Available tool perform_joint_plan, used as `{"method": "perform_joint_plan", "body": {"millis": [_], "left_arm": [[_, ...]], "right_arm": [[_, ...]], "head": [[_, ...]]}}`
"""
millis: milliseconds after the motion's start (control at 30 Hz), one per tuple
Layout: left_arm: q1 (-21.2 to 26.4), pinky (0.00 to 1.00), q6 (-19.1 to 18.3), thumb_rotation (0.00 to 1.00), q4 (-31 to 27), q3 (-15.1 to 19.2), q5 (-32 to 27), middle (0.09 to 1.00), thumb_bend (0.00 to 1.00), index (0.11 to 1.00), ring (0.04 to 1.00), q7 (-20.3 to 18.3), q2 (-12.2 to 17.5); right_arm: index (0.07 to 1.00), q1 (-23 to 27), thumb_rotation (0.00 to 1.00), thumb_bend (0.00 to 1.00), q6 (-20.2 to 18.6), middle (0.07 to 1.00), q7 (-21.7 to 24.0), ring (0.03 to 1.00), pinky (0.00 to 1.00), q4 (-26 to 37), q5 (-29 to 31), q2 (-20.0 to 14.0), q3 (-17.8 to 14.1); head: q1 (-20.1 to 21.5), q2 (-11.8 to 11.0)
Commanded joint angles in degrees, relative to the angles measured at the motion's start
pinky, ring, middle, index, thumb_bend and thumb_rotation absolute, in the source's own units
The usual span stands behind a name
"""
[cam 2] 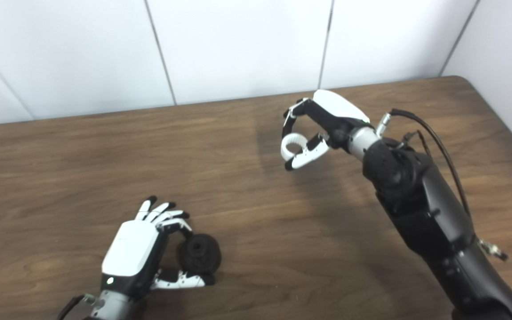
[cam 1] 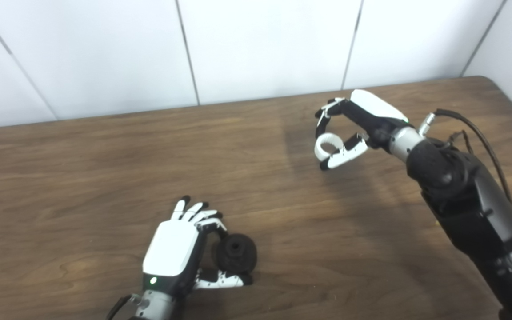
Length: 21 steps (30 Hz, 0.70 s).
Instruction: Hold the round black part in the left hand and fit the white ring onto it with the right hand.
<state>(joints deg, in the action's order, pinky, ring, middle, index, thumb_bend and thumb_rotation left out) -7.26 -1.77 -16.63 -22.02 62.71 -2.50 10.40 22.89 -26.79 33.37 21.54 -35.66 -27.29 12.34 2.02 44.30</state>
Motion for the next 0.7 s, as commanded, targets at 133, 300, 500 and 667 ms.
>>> {"method": "perform_joint_plan", "body": {"millis": [133, 300, 500, 667], "left_arm": [[0.7, 1.00, -1.1, 0.06, 0.3, -1.3, 1.8, 0.777, 0.53, 0.484, 0.896, -2.3, -0.6], [1.1, 1.00, -1.4, 0.06, 0.4, -1.7, 2.2, 0.776, 0.53, 0.484, 0.889, -2.1, -0.9], [1.9, 1.00, -2.1, 0.06, 0.7, -2.3, 2.9, 0.780, 0.53, 0.484, 0.891, -2.3, -1.2], [2.3, 1.00, -2.3, 0.06, 1.1, -2.5, 2.7, 0.777, 0.53, 0.484, 0.892, -2.1, -1.5]], "right_arm": [[0.483, 0.4, 0.14, 0.52, -0.1, 0.825, 6.7, 0.949, 0.98, 7.4, -4.3, 4.0, 0.0], [0.483, -1.8, 0.13, 0.52, 0.0, 0.820, 8.6, 0.945, 1.00, 10.5, -4.5, 7.2, 0.9], [0.483, -4.1, 0.13, 0.52, 0.0, 0.820, 9.3, 0.936, 1.00, 13.0, -4.9, 10.0, 3.1], [0.483, -5.4, 0.13, 0.52, 0.0, 0.819, 9.9, 0.942, 1.00, 14.2, -4.9, 12.6, 4.5]], "head": [[-0.9, 0.7], [-1.5, 1.5], [-2.2, 2.1], [-2.8, 2.4]]}}
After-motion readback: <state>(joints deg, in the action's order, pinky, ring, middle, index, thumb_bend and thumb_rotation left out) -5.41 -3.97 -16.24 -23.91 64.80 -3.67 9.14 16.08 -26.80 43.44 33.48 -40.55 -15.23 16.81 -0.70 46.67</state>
